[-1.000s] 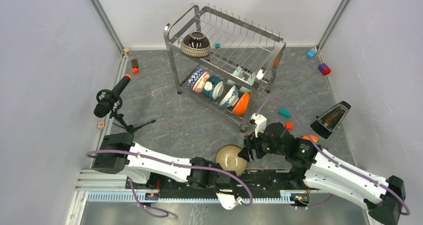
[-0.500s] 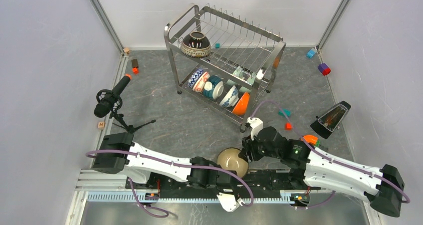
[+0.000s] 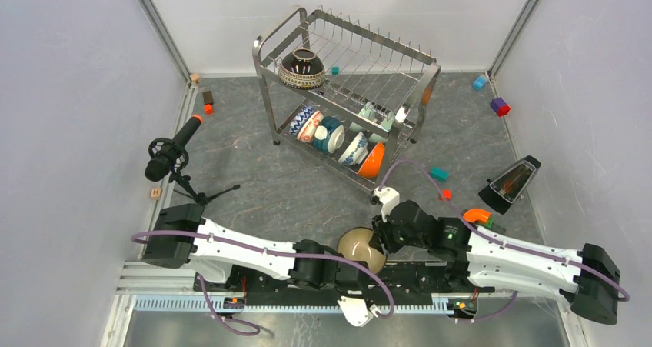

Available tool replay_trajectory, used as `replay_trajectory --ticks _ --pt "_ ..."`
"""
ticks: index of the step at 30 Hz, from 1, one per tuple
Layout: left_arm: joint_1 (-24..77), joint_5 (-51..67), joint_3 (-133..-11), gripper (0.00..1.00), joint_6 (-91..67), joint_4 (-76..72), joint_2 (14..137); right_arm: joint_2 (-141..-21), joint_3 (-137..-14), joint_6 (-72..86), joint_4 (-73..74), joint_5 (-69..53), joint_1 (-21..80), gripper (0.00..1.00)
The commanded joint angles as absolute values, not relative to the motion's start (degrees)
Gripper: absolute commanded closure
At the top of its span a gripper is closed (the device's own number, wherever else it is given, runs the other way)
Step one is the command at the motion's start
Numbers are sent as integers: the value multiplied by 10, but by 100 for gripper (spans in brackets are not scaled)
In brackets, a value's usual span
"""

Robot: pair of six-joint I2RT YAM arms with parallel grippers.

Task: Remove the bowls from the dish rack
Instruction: Pick up the bowl from the dish rack.

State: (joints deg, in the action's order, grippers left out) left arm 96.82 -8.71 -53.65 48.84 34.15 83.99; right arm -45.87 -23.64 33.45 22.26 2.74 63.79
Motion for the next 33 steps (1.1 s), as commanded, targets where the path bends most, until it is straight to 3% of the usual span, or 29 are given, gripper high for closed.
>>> replay_trajectory --ticks 1,7,9,14,16,17,21,23,33 --pt "966 -102 -575 98 472 311 834 -458 -232 341 198 45 647 67" --pt "965 -114 -573 98 451 308 839 -447 -240 338 209 54 649 98" --pt "965 -121 -571 91 440 306 840 -442 -242 338 213 58 649 100" --pt "966 -132 -570 54 410 306 829 -428 -243 341 221 71 649 100" --pt "965 -137 -567 43 402 303 817 -424 -244 343 223 75 649 100" --pt "965 -140 -565 29 396 302 811 -423 -244 343 223 76 649 100" --pt "965 -148 -565 6 375 305 785 -416 -243 344 226 81 649 100" --pt "966 -151 -568 1 356 311 772 -412 -244 344 229 88 650 100" --pt "966 -212 -533 0 234 275 675 -373 -234 348 254 134 649 100"
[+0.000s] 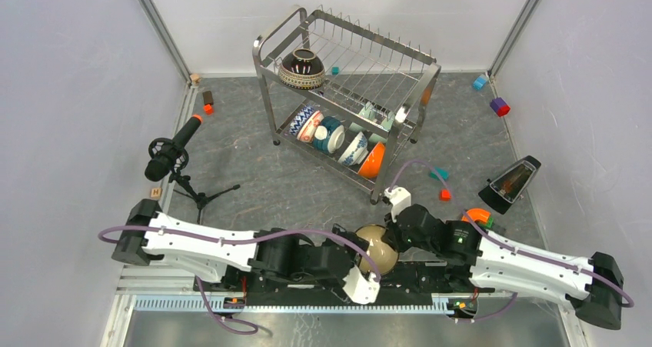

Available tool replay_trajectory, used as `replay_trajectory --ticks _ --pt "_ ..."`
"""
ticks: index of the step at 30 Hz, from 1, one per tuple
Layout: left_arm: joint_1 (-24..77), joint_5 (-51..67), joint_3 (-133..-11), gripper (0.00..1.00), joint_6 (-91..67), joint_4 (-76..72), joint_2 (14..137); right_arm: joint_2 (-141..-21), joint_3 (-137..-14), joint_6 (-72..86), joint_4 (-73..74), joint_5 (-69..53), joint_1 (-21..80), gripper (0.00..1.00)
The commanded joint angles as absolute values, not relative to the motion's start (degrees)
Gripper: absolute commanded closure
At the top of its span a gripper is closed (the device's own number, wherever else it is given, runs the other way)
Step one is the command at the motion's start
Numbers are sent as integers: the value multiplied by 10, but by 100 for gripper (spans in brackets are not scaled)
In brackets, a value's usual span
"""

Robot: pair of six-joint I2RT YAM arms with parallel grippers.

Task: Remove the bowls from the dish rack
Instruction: Pick up the bowl from the dish rack.

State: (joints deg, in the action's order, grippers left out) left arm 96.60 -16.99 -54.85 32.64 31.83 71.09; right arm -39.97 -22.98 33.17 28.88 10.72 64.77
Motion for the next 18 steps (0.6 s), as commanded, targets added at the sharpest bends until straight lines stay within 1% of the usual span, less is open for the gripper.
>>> replay_trajectory --ticks 1,7,11,15,18 --pt "966 -221 -526 0 217 268 670 -368 -230 350 253 137 649 100" --pt "965 -274 -503 0 79 228 645 -343 -215 357 253 154 649 100" --pt "965 -334 -507 0 -30 216 647 -326 -208 365 252 168 649 100" --pt "963 -356 -496 0 -131 196 649 -309 -201 374 252 178 649 100" --pt "961 -354 -468 0 -195 150 640 -297 -195 382 252 187 650 100"
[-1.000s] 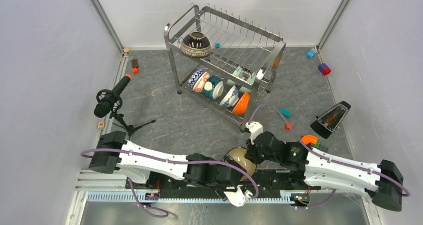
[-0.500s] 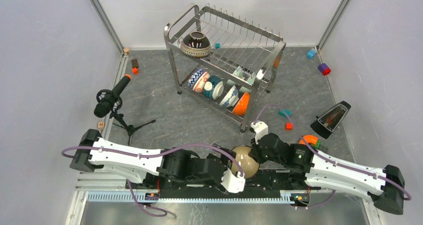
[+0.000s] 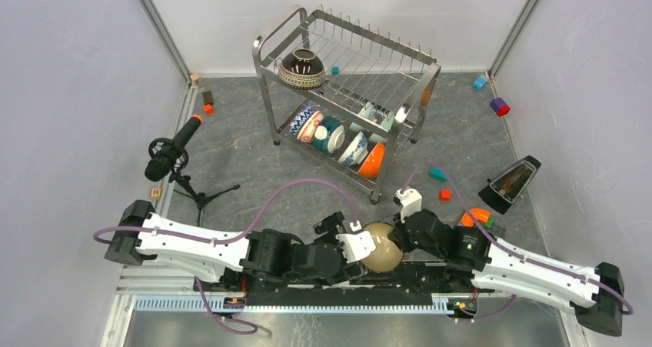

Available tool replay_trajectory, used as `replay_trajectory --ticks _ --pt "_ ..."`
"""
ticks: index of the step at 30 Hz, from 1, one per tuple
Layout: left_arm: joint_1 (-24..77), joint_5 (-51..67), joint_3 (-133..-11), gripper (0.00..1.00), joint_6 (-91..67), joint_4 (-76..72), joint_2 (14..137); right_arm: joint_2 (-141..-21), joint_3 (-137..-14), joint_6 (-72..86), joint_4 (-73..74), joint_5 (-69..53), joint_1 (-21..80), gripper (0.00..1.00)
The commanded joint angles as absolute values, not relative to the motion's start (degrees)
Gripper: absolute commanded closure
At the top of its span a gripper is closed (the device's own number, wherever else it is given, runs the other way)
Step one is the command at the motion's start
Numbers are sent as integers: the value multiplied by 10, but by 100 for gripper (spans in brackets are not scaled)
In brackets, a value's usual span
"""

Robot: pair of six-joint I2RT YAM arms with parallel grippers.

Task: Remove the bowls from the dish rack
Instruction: Pick up the bowl from the dish rack.

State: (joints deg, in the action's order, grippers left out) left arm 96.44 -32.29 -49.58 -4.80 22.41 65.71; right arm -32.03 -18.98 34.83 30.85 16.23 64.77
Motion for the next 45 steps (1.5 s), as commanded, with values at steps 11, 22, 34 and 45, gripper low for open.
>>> replay_trajectory --ticks 11,22,34,45 --pt "951 -401 -380 0 -399 2 588 -266 -174 409 243 215 649 100" --pt "945 -477 -421 0 -703 118 662 -240 -167 446 243 254 649 100" --pt "945 -473 -558 0 -846 329 774 -244 -151 510 221 281 649 100" --pt "945 -462 -578 0 -834 309 794 -260 -144 537 212 285 649 100"
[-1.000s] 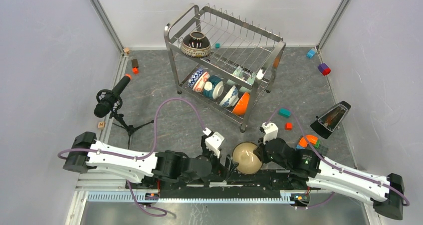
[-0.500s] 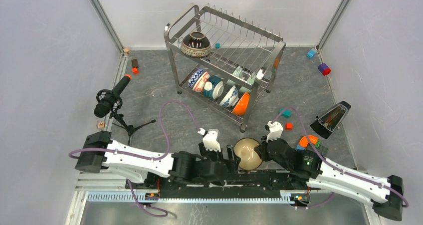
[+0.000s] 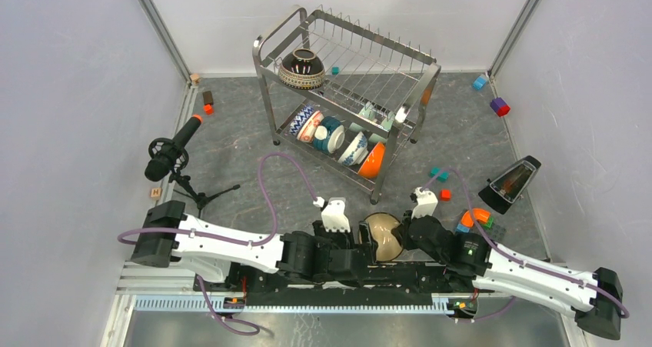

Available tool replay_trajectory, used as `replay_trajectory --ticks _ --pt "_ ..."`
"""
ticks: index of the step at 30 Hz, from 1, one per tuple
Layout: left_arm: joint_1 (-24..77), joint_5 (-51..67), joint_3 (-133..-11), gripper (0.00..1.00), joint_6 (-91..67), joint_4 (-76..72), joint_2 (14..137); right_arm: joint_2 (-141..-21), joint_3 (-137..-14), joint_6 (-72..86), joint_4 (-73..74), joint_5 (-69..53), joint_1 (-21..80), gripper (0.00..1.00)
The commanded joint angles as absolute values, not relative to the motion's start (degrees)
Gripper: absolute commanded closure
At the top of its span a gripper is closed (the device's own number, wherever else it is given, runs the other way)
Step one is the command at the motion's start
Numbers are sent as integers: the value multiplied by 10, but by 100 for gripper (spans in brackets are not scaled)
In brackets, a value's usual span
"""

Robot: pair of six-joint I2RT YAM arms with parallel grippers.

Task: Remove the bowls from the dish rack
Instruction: Pick up the bowl from the dish rack.

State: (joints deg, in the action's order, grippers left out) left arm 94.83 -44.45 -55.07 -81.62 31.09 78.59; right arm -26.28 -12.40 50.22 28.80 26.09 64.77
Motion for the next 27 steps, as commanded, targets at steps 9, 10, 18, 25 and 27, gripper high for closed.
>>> replay_trajectory --ticks 9,10,18,25,27 --pt "937 -455 -555 0 -835 262 800 -282 -135 555 190 277 649 100" --pt "934 -450 -556 0 -833 261 802 -285 -136 556 187 275 649 100" --pt "915 -421 -570 4 -817 264 825 -315 -142 548 163 264 649 100" --pt "884 -410 -587 20 -822 306 856 -320 -156 548 176 261 650 100" --pt "875 -407 -597 23 -821 324 869 -319 -163 545 182 261 650 100"
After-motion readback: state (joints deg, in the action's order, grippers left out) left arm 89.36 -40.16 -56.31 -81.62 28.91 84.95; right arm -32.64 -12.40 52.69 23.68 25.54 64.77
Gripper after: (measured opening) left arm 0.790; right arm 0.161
